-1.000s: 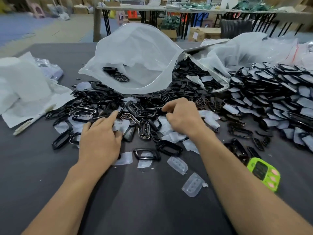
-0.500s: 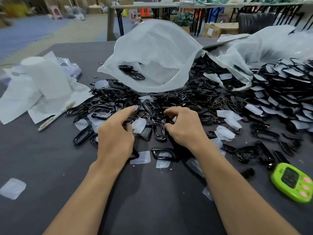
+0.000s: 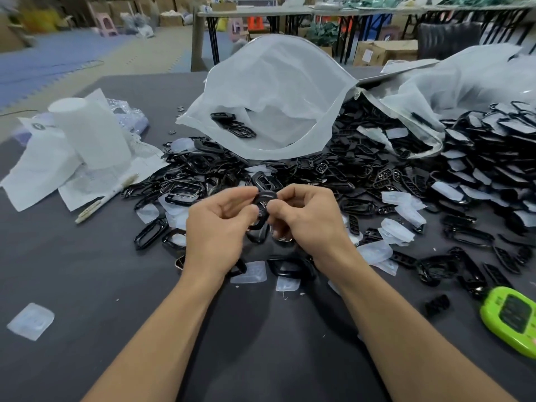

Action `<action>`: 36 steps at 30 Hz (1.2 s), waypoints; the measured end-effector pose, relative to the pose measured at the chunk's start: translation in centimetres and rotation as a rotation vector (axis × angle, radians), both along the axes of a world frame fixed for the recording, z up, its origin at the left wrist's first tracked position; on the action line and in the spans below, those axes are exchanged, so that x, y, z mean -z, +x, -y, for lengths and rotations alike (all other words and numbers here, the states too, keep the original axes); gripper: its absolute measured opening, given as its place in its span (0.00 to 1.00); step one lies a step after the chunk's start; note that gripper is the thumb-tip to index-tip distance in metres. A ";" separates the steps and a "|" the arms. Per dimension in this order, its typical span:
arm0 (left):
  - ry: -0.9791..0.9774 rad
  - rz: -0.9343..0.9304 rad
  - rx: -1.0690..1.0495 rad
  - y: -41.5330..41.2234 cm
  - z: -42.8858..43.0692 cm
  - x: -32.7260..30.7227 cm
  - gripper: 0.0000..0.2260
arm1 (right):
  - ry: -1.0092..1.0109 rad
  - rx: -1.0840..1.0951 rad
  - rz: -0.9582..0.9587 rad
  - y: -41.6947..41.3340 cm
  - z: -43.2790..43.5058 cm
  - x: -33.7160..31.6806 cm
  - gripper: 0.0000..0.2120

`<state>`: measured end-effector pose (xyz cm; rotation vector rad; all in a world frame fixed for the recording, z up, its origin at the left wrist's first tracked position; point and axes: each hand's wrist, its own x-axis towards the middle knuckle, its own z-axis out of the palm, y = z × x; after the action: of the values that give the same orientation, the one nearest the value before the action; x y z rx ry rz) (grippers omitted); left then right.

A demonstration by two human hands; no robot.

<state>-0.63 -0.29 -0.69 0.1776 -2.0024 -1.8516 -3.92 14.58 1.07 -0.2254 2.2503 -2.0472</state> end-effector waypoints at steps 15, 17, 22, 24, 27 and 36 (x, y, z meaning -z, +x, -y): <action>0.586 0.143 0.161 -0.7 0.9 -0.1 0.20 | 0.797 0.003 -0.235 -0.9 -3.5 -0.8 0.12; 0.657 0.140 0.207 -0.8 1.2 -0.2 0.19 | 0.917 -0.050 -0.238 -0.7 -2.8 -0.6 0.11; 0.656 0.153 0.239 -0.8 1.3 -0.1 0.19 | 0.997 -0.041 -0.211 -0.5 -3.1 -1.3 0.09; 0.646 0.158 0.233 -0.7 1.2 -0.2 0.21 | 1.031 0.005 -0.197 -0.3 -2.9 -1.4 0.06; 0.641 0.155 0.223 -0.6 1.0 -0.2 0.24 | 1.101 0.032 -0.191 0.1 -2.4 -1.3 0.05; 0.709 0.202 0.403 -0.4 0.8 -0.6 0.28 | 0.897 -0.066 -0.199 -0.5 -3.1 -1.1 0.04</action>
<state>-1.06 -1.13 -0.13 0.1691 -1.4773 -2.8505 -4.38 17.63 2.15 -0.4153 2.9478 -0.8451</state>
